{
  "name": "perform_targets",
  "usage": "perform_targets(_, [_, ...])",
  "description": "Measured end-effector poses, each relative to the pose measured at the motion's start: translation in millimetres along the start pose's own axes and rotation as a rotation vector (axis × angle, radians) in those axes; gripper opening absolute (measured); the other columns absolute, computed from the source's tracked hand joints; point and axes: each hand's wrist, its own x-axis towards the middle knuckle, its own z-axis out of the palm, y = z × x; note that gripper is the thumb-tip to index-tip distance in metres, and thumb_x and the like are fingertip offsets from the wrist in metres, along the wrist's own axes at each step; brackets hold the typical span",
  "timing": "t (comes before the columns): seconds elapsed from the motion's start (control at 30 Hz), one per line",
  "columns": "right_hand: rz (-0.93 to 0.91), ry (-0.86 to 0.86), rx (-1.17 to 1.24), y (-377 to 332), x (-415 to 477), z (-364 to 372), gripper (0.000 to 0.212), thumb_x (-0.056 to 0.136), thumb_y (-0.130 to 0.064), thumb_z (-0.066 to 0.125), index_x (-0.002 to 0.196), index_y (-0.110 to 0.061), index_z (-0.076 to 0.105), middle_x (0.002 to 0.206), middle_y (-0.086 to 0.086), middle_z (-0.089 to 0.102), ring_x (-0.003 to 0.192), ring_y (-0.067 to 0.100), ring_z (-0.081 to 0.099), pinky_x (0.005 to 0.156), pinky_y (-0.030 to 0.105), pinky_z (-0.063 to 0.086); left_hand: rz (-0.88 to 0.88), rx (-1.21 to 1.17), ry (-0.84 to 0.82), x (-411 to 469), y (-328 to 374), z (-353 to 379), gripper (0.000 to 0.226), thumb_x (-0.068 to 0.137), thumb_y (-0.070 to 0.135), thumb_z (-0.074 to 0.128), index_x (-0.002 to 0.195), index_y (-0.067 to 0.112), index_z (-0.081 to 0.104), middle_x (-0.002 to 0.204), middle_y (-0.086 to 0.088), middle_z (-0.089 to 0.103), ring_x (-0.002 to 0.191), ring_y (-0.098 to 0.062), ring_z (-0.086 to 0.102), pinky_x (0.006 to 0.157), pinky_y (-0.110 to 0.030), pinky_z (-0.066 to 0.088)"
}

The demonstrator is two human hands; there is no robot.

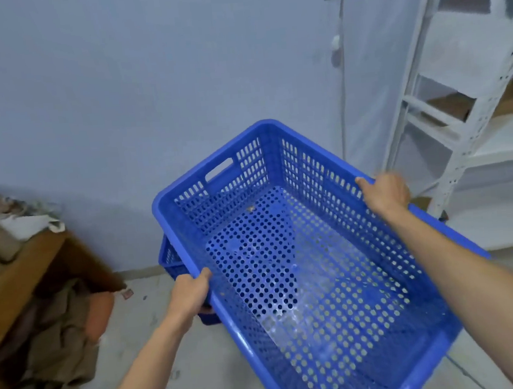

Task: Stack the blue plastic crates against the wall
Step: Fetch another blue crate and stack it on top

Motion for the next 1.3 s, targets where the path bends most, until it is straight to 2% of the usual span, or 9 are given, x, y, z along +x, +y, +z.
perform_targets(0.13, [-0.130,-0.075,0.028,-55,66,49,0.055,0.092,-0.045,0.057,0.092,0.008,0.070,0.101,0.029,0.067,0.095,0.043,0.064,0.075,0.041,0.050,-0.061,-0.055,0.092,42,15,1,0.024,0.096,0.020,0.055,0.077,0.006,0.061,0.072,-0.014,0.071,0.058,-0.027,0.069,0.045,-0.032,0.057])
perform_targets(0.23, [-0.229,-0.125,0.033,-98,99,80,0.052,0.094,-0.042,0.058,0.066,0.003,0.061,0.067,0.015,0.058,0.065,0.033,0.059,0.052,0.031,0.035,-0.112,-0.119,0.153,68,21,0,0.020,0.096,0.020,0.054,0.092,0.004,0.065,0.078,-0.012,0.073,0.064,-0.026,0.071,0.043,-0.029,0.054])
perform_targets(0.3, [-0.276,-0.151,0.026,-126,117,100,0.054,0.094,-0.042,0.058,0.058,-0.002,0.052,0.062,0.011,0.052,0.049,0.022,0.045,0.047,0.029,0.027,-0.155,-0.138,0.180,84,20,-3,0.023,0.096,0.023,0.054,0.096,0.003,0.066,0.080,-0.013,0.074,0.065,-0.027,0.072,0.047,-0.031,0.057])
perform_targets(0.47, [-0.376,-0.189,0.025,-189,165,157,0.054,0.092,-0.041,0.058,0.054,-0.005,0.049,0.066,0.012,0.053,0.049,0.022,0.047,0.048,0.029,0.030,-0.226,-0.158,0.225,142,24,-22,0.031,0.090,0.026,0.060,0.082,-0.002,0.070,0.072,-0.022,0.076,0.057,-0.029,0.071,0.061,-0.043,0.065])
perform_targets(0.6, [-0.426,-0.170,-0.014,-242,192,197,0.054,0.092,-0.043,0.059,0.053,-0.007,0.047,0.068,0.012,0.051,0.050,0.023,0.046,0.048,0.028,0.028,-0.237,-0.237,0.198,200,29,-39,0.031,0.088,0.022,0.061,0.080,-0.006,0.071,0.060,-0.018,0.073,0.048,-0.025,0.066,0.054,-0.035,0.061])
perform_targets(0.87, [-0.540,-0.124,-0.054,-326,243,260,0.054,0.089,-0.049,0.060,0.058,-0.006,0.058,0.073,0.017,0.063,0.065,0.030,0.060,0.066,0.039,0.054,-0.347,-0.393,0.096,291,41,-67,0.028,0.089,0.030,0.060,0.089,0.003,0.066,0.050,-0.009,0.069,0.057,-0.029,0.068,0.057,-0.035,0.058])
perform_targets(1.0, [-0.682,-0.128,-0.090,-353,262,286,0.054,0.092,-0.047,0.061,0.062,-0.001,0.061,0.077,0.016,0.060,0.070,0.031,0.057,0.072,0.045,0.053,-0.415,-0.440,0.021,310,40,-64,0.034,0.091,0.035,0.050,0.078,0.005,0.062,0.048,-0.013,0.063,0.047,-0.026,0.065,0.057,-0.034,0.058])
perform_targets(1.13, [-0.794,-0.181,-0.099,-380,279,313,0.053,0.091,-0.046,0.062,0.064,0.000,0.064,0.082,0.017,0.060,0.071,0.032,0.059,0.073,0.046,0.054,-0.514,-0.484,0.011,312,40,-51,0.037,0.089,0.033,0.049,0.090,0.000,0.064,0.057,-0.022,0.068,0.049,-0.028,0.069,0.049,-0.029,0.057])
perform_targets(1.3, [-0.855,-0.253,-0.048,-405,297,353,0.055,0.091,-0.048,0.061,0.061,-0.002,0.064,0.072,0.015,0.061,0.061,0.029,0.056,0.065,0.044,0.054,-0.588,-0.520,0.060,316,41,-23,0.037,0.087,0.029,0.048,0.098,-0.002,0.065,0.069,-0.027,0.072,0.056,-0.031,0.072,0.063,-0.033,0.058])
